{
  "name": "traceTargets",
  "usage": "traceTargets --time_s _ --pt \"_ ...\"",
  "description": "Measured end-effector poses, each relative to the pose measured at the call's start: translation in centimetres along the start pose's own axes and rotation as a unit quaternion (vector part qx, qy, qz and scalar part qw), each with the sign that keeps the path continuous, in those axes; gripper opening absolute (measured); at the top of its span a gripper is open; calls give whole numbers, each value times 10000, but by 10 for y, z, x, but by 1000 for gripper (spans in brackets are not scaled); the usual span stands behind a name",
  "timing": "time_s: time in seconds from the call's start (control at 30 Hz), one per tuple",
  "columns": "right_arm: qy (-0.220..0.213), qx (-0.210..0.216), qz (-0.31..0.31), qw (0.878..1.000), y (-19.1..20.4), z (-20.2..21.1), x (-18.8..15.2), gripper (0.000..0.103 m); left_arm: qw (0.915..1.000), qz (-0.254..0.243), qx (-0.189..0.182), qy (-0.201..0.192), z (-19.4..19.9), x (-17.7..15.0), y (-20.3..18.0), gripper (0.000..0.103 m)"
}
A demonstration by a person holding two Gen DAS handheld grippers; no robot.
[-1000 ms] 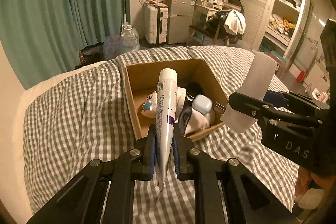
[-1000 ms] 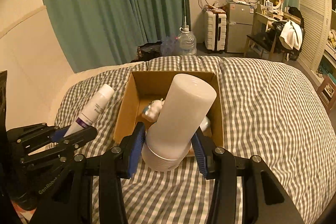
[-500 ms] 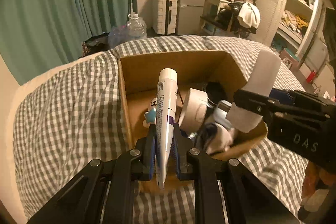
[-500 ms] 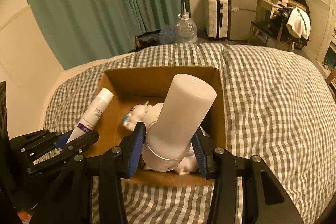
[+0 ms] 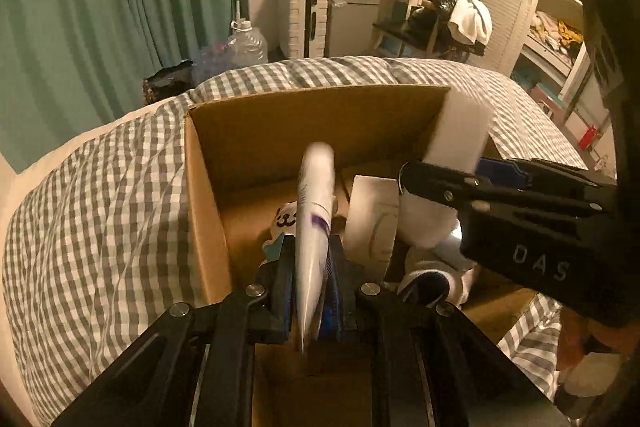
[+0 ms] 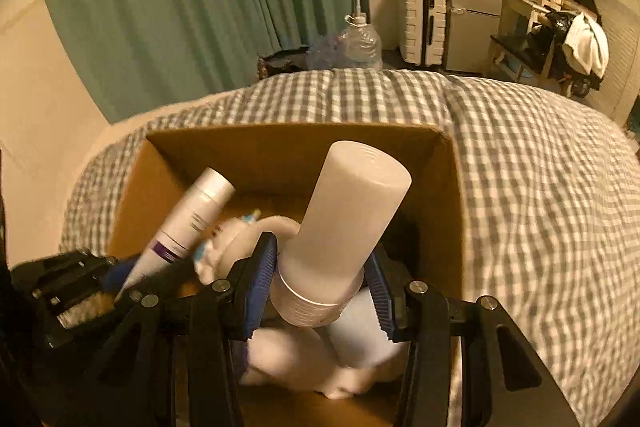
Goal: Organize objects
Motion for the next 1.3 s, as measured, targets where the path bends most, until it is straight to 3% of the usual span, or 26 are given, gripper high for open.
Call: traceTargets --time_s 0.1,0.17,0.23,0.27,0.33,0.4,0.9,1.17,1.3 --pt "-123 191 -206 9995 0 3 7 44 10000 59 -29 -30 2 1 2 18" --pt "-187 219 -216 9994 1 9 11 44 9999 105 -50 -17 4 1 3 28" --pt "-272 186 -184 9993 2 15 18 44 9999 124 -100 -32 10 1 -1 52" --pt "-303 171 -179 9992 2 19 21 46 9998 113 -123 -62 15 2 -3 58" --pt "-389 124 -170 9990 3 29 25 54 9997 90 -156 -160 25 4 -8 80" --pt "-484 36 -164 9987 2 40 28 59 9994 89 -13 -341 40 9 -8 88" --pt "-1544 -168 -81 9878 18 181 50 89 9904 407 340 -1274 171 35 -8 100" --pt "-1914 -239 -47 9812 25 250 40 96 9785 527 782 -1833 243 33 -2 102" --pt "-2314 -351 -58 9722 23 286 35 101 9726 414 941 -2086 270 34 -10 103"
Point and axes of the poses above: each gripper's, at about its wrist camera, not at the fingertips, and z roughly against the way its jaws point, y to its left, x to its top, the point moved 9 cm from there along -z, roughly the way its jaws point, and after that the axes turned 3 degrees about -x, right-handed, at the moved point
